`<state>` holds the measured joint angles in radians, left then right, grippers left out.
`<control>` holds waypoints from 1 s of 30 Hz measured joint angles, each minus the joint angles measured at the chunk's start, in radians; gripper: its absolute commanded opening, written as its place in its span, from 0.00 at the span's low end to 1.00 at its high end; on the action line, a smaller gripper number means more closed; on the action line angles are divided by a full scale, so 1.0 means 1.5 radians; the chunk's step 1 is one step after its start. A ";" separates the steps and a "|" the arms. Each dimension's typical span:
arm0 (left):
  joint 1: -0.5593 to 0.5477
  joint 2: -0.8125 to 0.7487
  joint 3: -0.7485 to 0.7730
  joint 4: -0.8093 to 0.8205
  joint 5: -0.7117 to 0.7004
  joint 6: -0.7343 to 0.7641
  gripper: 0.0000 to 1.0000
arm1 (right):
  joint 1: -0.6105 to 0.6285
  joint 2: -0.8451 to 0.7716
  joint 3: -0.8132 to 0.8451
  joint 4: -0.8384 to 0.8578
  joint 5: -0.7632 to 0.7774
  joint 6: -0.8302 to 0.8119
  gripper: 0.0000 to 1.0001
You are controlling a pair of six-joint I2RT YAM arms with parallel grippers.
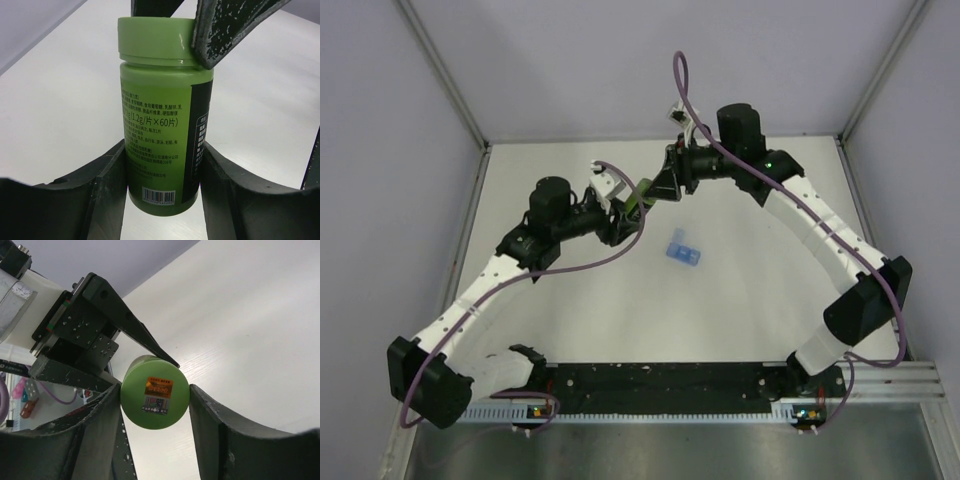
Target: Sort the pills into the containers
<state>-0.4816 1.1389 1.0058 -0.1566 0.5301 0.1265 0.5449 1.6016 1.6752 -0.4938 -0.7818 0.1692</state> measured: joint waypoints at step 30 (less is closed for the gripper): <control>0.009 0.011 0.047 -0.169 0.313 0.149 0.00 | -0.011 -0.116 -0.016 -0.172 -0.084 -0.614 0.02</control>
<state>-0.4683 1.1549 1.0767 -0.4095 0.9997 0.3496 0.5282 1.4281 1.6512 -0.7521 -0.9077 -0.7517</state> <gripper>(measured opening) 0.570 0.476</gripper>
